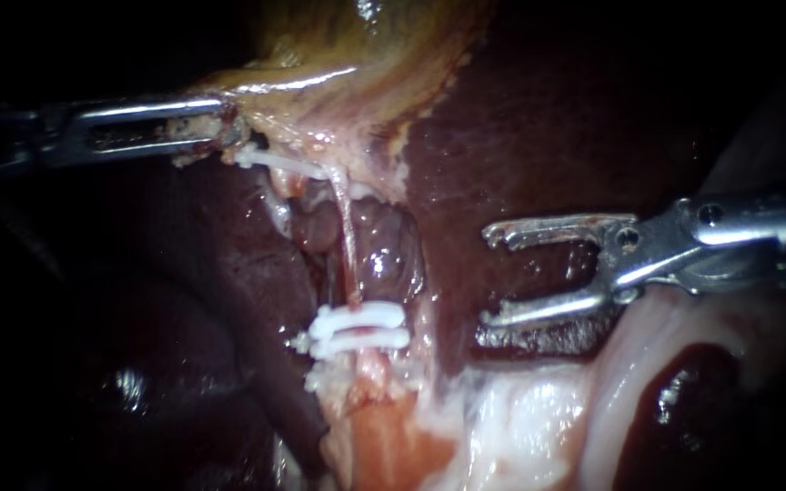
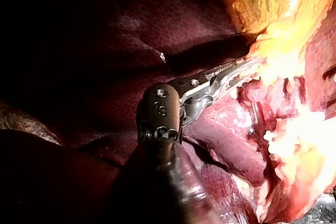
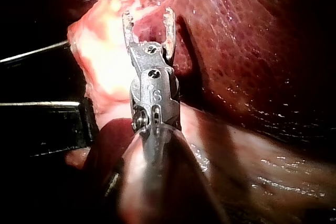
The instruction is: Going back second clip right tube
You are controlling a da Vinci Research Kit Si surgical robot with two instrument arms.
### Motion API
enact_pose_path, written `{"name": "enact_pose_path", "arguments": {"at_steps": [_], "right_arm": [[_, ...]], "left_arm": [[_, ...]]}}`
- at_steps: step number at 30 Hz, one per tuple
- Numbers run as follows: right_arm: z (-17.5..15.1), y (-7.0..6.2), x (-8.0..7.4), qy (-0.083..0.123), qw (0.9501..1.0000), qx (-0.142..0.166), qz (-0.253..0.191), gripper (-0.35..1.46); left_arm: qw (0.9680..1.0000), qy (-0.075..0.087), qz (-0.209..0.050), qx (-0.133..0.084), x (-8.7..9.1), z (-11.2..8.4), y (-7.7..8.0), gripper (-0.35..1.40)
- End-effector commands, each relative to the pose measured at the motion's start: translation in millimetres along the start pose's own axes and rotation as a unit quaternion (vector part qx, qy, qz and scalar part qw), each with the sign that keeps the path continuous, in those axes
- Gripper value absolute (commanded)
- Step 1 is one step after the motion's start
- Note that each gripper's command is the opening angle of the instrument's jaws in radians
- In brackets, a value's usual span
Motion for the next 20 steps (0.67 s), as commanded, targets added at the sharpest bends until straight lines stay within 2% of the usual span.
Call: {"name": "enact_pose_path", "arguments": {"at_steps": [1, 9, 20], "right_arm": [[0.0, 0.0, 0.0, 0.0, 1.0, 0.0, 0.0, 0.5], [0.0, 0.0, 0.0, 0.0, 1.0, -0.003, 0.001, 0.5], [0.1, -0.2, 0.2, 0.0, 1.0, -0.004, 0.001, 0.5]], "left_arm": [[1.0, 0.0, 0.001, -0.001, -0.2, 0.3, 0.0, -0.35], [0.9999, -0.003, 0.006, -0.009, -1.9, 3.1, -0.2, -0.35], [0.9999, -0.004, 0.007, -0.008, -2.0, 3.0, -0.3, -0.35]]}}
